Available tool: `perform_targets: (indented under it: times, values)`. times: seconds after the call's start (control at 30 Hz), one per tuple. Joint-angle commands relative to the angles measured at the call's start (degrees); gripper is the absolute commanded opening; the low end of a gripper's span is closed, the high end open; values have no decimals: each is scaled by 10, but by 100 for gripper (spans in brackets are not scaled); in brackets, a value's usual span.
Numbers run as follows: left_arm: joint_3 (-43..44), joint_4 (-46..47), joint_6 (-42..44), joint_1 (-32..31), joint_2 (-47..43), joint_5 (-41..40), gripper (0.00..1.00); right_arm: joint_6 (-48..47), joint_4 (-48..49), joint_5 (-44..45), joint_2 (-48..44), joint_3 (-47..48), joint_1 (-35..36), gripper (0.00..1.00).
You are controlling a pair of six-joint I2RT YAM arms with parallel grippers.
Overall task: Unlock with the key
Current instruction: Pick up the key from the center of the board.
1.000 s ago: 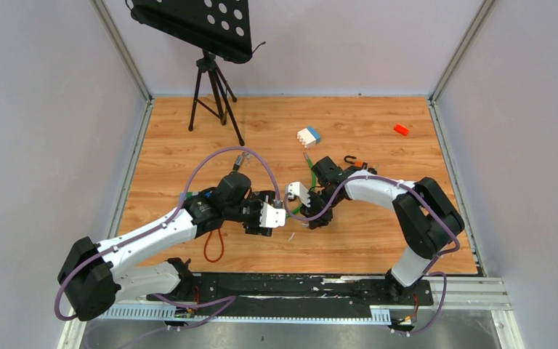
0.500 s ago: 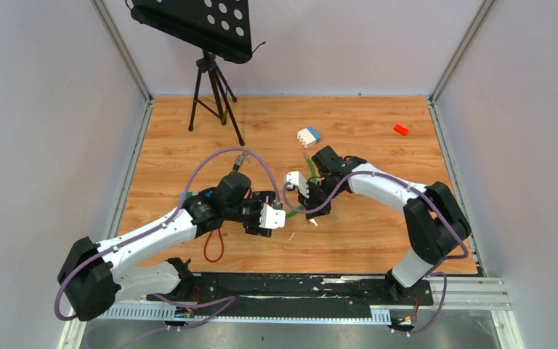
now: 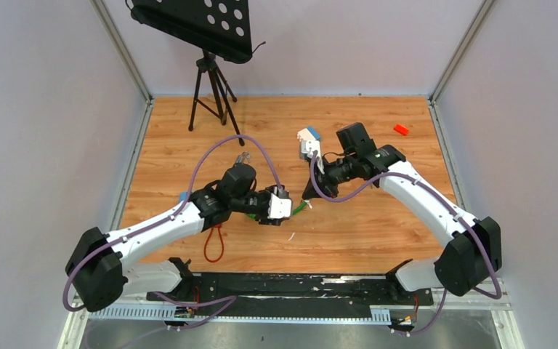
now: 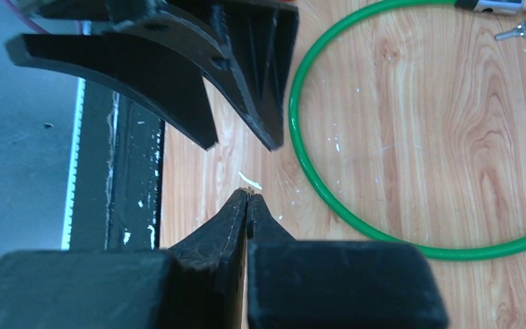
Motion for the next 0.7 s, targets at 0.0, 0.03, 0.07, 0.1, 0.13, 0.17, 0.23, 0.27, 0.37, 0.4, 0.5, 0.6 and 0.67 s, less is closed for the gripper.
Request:
perform_targets:
  times: [0.0, 0.03, 0.07, 0.1, 0.13, 0.17, 0.23, 0.27, 0.37, 0.4, 0.5, 0.6, 0.67]
  values:
    - [28, 89, -48, -1, 16, 32, 59, 32, 3, -61, -23, 24, -7, 0]
    - [31, 94, -49, -1, 20, 36, 58, 33, 2, -64, -24, 25, -7, 0]
    - [35, 96, -48, -1, 25, 38, 57, 34, 2, -65, -25, 25, -8, 0]
    - [39, 97, -49, -1, 31, 42, 56, 35, 2, -66, -25, 24, -9, 0]
    - [44, 97, -49, -1, 35, 47, 54, 35, 1, -68, -26, 23, -9, 0]
    - [48, 97, -50, -1, 39, 52, 52, 35, 1, -69, -26, 22, -9, 0]
    - [57, 97, -58, -1, 49, 61, 48, 34, 2, -70, -26, 21, -10, 0]
    - [60, 97, -62, -1, 51, 66, 46, 35, 2, -69, -25, 20, -10, 0]
    - [66, 114, -70, -1, 59, 79, 41, 35, 4, -69, -26, 19, -11, 0]
    - [68, 114, -72, -1, 62, 81, 39, 35, 4, -69, -26, 18, -12, 0]
    - [71, 113, -76, -1, 68, 89, 33, 35, 6, -69, -28, 15, -13, 0]
    - [75, 104, -73, -1, 74, 91, 26, 34, 7, -68, -28, 13, -15, 0]
    - [79, 87, -64, -1, 76, 90, 20, 33, 7, -67, -29, 12, -16, 0]
